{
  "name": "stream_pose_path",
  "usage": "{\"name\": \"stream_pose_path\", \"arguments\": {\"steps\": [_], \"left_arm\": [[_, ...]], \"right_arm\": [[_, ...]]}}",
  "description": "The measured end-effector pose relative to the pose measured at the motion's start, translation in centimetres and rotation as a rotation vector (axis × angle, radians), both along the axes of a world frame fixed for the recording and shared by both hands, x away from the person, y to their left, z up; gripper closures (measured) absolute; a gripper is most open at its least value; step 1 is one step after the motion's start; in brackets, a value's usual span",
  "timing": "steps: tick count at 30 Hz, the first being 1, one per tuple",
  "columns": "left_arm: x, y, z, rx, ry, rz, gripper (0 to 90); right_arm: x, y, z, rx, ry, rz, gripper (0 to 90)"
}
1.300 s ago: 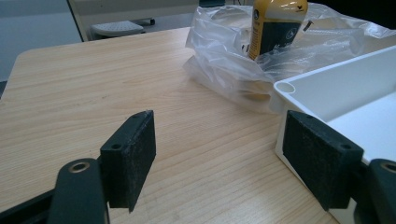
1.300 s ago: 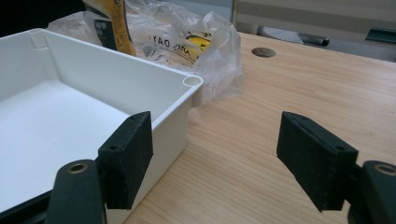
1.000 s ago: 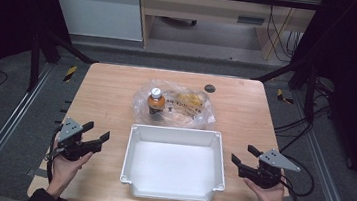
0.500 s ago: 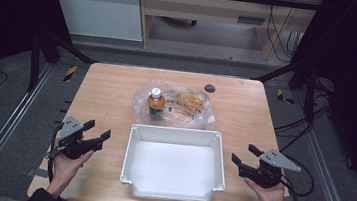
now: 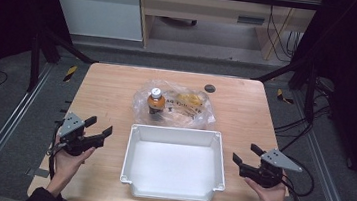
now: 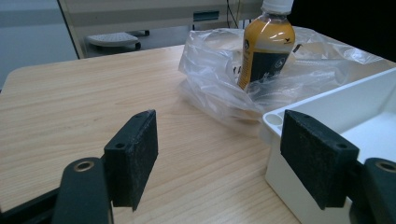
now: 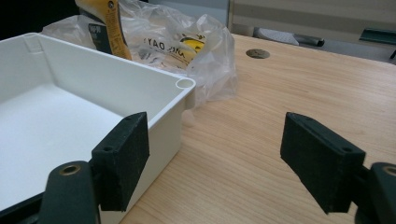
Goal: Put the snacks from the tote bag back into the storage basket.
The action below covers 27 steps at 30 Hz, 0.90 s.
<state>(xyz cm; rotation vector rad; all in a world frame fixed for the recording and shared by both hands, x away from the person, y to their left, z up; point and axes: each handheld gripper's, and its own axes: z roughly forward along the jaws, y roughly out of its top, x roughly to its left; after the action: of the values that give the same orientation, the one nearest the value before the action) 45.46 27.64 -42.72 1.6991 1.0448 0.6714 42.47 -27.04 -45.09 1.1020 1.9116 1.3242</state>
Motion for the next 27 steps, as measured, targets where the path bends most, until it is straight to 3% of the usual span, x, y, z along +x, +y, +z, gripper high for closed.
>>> {"name": "stream_pose_path", "arguments": {"steps": [27], "left_arm": [[2.4, -2.1, 1.4, -0.003, -0.017, -0.015, 27.2]], "right_arm": [[0.1, 0.0, -0.2, -0.004, 0.022, -0.026, 17.9]]}}
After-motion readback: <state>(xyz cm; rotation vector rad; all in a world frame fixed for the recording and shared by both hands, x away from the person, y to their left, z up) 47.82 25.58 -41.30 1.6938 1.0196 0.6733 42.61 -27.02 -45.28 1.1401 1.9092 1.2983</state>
